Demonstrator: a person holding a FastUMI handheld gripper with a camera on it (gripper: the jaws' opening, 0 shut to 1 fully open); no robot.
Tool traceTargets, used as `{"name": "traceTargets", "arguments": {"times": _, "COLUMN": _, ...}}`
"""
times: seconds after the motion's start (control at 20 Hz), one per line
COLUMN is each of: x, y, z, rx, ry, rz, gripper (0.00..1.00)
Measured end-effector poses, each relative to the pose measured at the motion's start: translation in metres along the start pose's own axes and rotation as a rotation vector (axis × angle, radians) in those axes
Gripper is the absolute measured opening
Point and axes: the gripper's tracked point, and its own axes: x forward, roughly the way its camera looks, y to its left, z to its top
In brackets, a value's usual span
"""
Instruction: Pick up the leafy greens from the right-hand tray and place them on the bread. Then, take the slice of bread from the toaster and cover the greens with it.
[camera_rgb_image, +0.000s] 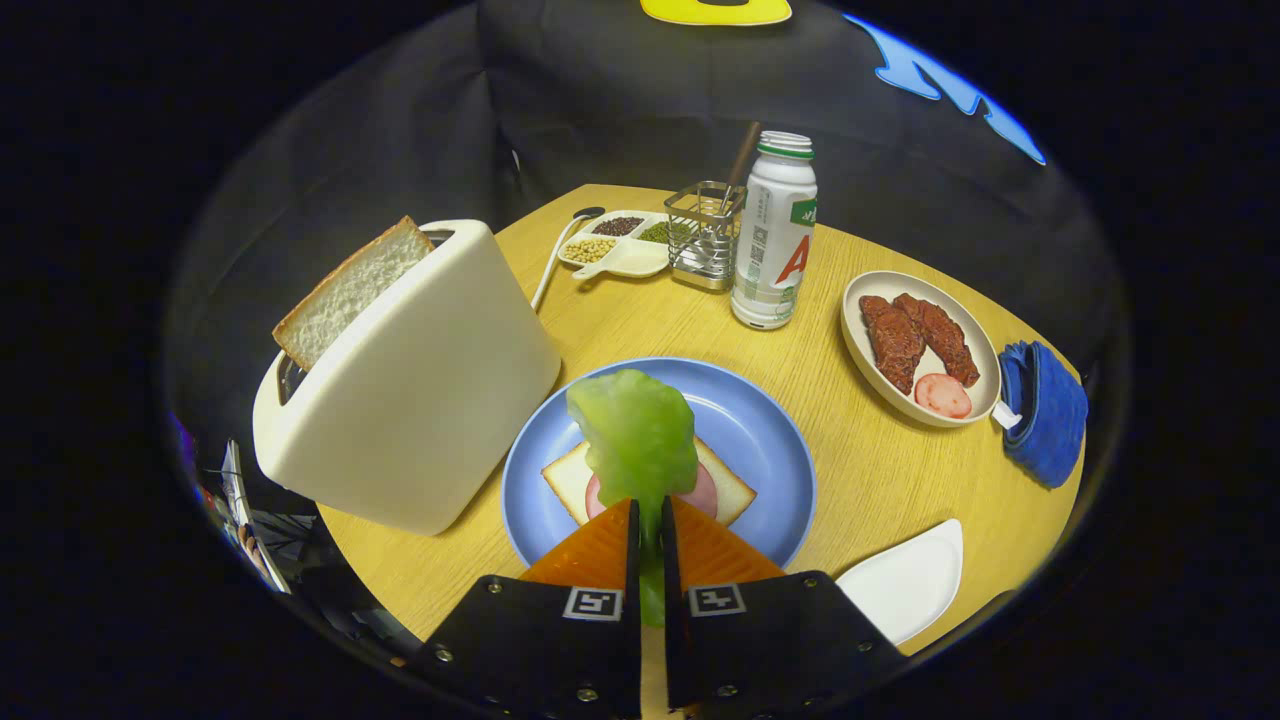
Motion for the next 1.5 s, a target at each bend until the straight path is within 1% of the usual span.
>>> {"name": "traceTargets", "arguments": {"times": 0.05, "x": -0.002, "y": -0.001, "z": 0.003, "rx": -0.009, "ry": -0.009, "rz": -0.005, "gripper": 0.17}}
{"name": "traceTargets", "arguments": {"times": 0.1, "x": -0.003, "y": -0.002, "z": 0.004, "rx": -0.015, "ry": -0.019, "rz": -0.009, "gripper": 0.2}}
{"name": "traceTargets", "arguments": {"times": 0.2, "x": -0.009, "y": -0.006, "z": 0.009, "rx": -0.035, "ry": -0.043, "rz": -0.025, "gripper": 0.33}}
{"name": "traceTargets", "arguments": {"times": 0.35, "x": -0.016, "y": -0.007, "z": 0.013, "rx": -0.045, "ry": -0.065, "rz": -0.032, "gripper": 0.44}}
{"name": "traceTargets", "arguments": {"times": 0.6, "x": -0.018, "y": -0.003, "z": 0.01, "rx": -0.028, "ry": -0.061, "rz": 0.001, "gripper": 0.44}}
{"name": "traceTargets", "arguments": {"times": 0.7, "x": -0.021, "y": 0.002, "z": 0.012, "rx": -0.016, "ry": -0.081, "rz": 0.018, "gripper": 0.44}}
{"name": "traceTargets", "arguments": {"times": 0.75, "x": -0.023, "y": 0.001, "z": 0.013, "rx": -0.015, "ry": -0.105, "rz": 0.008, "gripper": 0.44}}
{"name": "traceTargets", "arguments": {"times": 1.0, "x": -0.045, "y": 0.018, "z": 0.026, "rx": 0.011, "ry": -0.294, "rz": -0.03, "gripper": 0.44}}
{"name": "traceTargets", "arguments": {"times": 1.2, "x": -0.069, "y": 0.029, "z": 0.036, "rx": 0.047, "ry": -0.518, "rz": -0.136, "gripper": 0.44}}
{"name": "traceTargets", "arguments": {"times": 1.35, "x": -0.083, "y": 0.049, "z": 0.039, "rx": 0.044, "ry": -0.67, "rz": -0.186, "gripper": 0.44}}
{"name": "traceTargets", "arguments": {"times": 1.5, "x": -0.091, "y": 0.076, "z": 0.04, "rx": 0.028, "ry": -0.742, "rz": -0.19, "gripper": 0.44}}
